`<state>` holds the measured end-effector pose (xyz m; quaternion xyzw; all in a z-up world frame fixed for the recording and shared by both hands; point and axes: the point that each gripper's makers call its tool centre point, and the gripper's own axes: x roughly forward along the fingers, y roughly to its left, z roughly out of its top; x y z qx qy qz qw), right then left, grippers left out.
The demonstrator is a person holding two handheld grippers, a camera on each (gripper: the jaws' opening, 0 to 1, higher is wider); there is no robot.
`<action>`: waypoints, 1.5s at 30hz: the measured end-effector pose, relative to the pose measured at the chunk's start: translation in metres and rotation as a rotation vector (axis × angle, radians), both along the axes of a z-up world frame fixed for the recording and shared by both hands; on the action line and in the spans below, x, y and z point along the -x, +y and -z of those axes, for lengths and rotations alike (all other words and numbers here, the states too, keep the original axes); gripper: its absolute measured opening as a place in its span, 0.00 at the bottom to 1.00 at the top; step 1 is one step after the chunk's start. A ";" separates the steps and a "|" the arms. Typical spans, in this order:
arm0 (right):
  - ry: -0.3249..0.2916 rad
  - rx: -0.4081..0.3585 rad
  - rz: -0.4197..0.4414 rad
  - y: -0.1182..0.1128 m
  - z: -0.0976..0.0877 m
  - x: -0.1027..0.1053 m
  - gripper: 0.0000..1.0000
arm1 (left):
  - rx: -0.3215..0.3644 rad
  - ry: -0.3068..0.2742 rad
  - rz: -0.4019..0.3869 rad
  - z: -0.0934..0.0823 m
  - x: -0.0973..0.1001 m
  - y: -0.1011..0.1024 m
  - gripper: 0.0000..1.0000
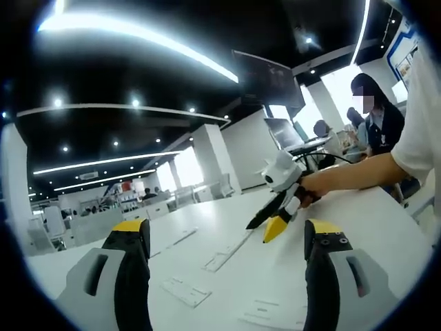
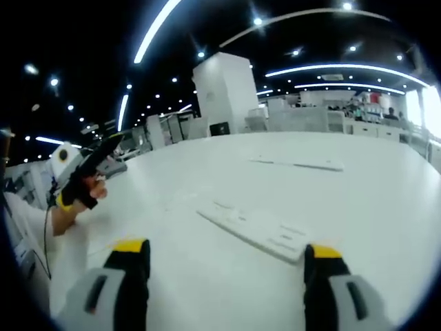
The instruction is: Locate the socket holder cover, grip the socket holder cover, clip it into the socket holder slot.
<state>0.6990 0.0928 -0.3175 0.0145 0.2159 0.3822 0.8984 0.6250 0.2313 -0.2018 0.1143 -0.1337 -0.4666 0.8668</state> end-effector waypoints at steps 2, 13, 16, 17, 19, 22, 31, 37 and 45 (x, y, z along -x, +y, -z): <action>0.001 -0.005 -0.001 0.000 -0.001 -0.001 0.93 | 0.000 -0.002 0.000 0.000 0.000 0.000 0.91; 0.002 -0.008 -0.009 0.000 -0.003 -0.004 0.93 | -0.010 -0.013 -0.003 -0.001 0.000 -0.001 0.91; 0.000 -0.005 -0.009 0.000 -0.003 -0.005 0.93 | -0.011 -0.013 -0.001 -0.001 0.000 -0.001 0.91; 0.000 -0.006 -0.012 0.001 -0.002 -0.003 0.93 | -0.012 -0.013 -0.002 -0.001 0.000 0.000 0.91; 0.002 -0.008 -0.011 0.002 -0.003 -0.003 0.93 | -0.011 -0.014 -0.003 -0.001 0.000 0.000 0.91; 0.004 -0.016 -0.011 0.003 -0.003 -0.003 0.94 | -0.011 -0.014 -0.002 -0.001 0.000 0.000 0.91; 0.003 -0.016 -0.024 0.010 -0.002 0.001 0.93 | -0.014 -0.015 -0.003 0.000 0.000 0.001 0.91; 0.009 -0.027 -0.037 0.014 -0.003 0.001 0.92 | -0.016 -0.014 -0.003 0.000 0.000 0.001 0.91; 0.006 -0.014 -0.043 0.018 -0.001 0.003 0.92 | -0.013 -0.017 -0.004 -0.001 0.001 0.002 0.91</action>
